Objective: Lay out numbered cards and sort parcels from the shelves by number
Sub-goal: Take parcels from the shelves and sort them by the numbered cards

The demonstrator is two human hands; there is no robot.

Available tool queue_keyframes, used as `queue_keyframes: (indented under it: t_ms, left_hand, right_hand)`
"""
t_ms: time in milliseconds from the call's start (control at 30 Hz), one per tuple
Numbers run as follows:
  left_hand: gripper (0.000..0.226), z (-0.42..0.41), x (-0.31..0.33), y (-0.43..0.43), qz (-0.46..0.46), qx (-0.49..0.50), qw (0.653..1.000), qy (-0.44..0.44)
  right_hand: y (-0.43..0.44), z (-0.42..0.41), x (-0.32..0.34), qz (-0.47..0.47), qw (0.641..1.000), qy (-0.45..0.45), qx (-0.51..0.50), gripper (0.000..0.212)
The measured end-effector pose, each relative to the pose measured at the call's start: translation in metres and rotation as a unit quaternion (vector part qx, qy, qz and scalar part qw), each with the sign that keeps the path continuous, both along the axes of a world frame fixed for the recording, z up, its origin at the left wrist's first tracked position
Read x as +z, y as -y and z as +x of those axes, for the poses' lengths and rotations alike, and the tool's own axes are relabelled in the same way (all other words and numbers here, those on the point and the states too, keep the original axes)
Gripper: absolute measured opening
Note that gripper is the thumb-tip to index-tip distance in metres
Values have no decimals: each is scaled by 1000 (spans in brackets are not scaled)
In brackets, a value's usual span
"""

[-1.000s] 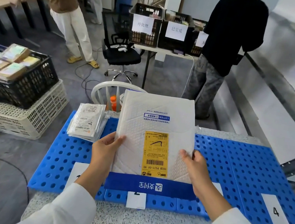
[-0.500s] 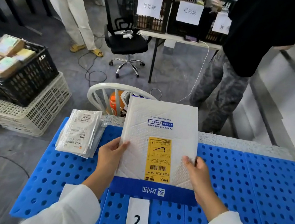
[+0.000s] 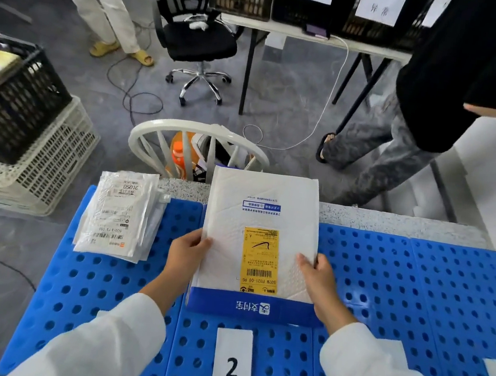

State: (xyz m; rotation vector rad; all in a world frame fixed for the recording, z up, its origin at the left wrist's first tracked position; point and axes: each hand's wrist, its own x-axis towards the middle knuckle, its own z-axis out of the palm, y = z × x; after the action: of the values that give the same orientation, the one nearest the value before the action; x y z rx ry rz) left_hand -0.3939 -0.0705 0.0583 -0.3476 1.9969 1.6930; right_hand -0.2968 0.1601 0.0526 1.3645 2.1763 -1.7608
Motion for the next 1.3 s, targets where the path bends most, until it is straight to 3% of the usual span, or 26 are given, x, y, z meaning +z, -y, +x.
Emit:
queue_keyframes:
  t_ms: [133, 267, 467, 567, 700, 833, 1000, 1100, 1300]
  left_hand:
    - [18, -9, -15, -1, -9, -33, 999, 2]
    - [20, -7, -31, 2, -35, -61, 998, 3]
    - [24, -9, -46, -1, -68, -100, 992, -18]
    - [42, -18, -47, -4, -135, -143, 979, -55]
    - [50, -34, -18, -20, -196, -174, 953, -152]
    - [46, -46, 35, -43, -248, -330, 869, -273]
    - [52, -45, 112, -66, -315, -448, 738, -395]
    - [50, -35, 162, -88, -313, -477, 668, -478]
    - [57, -4, 247, -135, -272, -494, 613, -554]
  right_hand:
    - [-4, -5, -16, -1, 999, 34, 13, 14]
    - [-4, -5, -25, 19, 998, 56, 30, 33]
    - [-5, -2, -31, 30, 997, 65, 18, 38]
    - [-10, -3, -28, 39, 995, 82, 35, 41]
    - [-26, -10, -10, 148, 982, 87, 76, 36]
    - [-42, -19, 38, 243, 953, 85, 161, 16]
    - [-39, -1, 118, 370, 889, 87, 256, 42]
    - [-44, 17, 167, 459, 848, 73, 255, 51]
    - [-77, 61, 249, 536, 815, 73, 210, 60]
